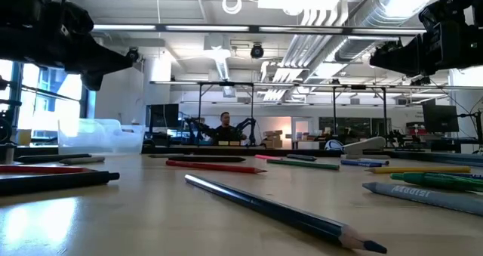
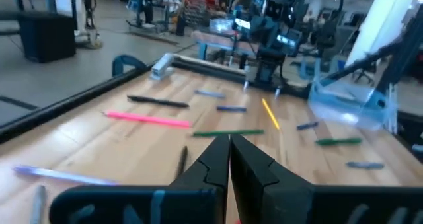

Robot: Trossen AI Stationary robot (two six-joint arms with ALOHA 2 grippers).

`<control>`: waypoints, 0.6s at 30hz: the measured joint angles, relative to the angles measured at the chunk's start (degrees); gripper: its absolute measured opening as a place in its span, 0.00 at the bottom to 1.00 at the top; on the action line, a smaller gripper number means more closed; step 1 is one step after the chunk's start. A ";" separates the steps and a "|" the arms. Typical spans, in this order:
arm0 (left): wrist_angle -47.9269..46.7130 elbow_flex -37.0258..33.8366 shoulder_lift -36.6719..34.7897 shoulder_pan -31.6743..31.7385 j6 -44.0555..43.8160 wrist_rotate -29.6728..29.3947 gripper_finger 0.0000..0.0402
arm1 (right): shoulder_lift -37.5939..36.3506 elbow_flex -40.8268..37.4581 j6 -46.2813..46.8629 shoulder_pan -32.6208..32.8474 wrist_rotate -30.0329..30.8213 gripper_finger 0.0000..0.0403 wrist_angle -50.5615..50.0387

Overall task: Sort crayons/erasers/pens/pencils in bins
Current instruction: Put the right red pencil into the black bin

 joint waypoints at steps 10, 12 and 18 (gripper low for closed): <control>5.96 1.39 2.63 0.02 -4.32 1.81 0.00 | 0.00 0.00 0.00 0.00 0.01 0.00 0.00; 4.90 3.02 4.76 0.02 -4.52 1.81 0.00 | 0.00 0.01 0.00 0.00 -0.01 0.00 0.00; 4.57 8.20 13.82 0.02 -4.00 1.77 0.00 | 0.00 0.00 0.00 0.01 0.01 0.00 0.00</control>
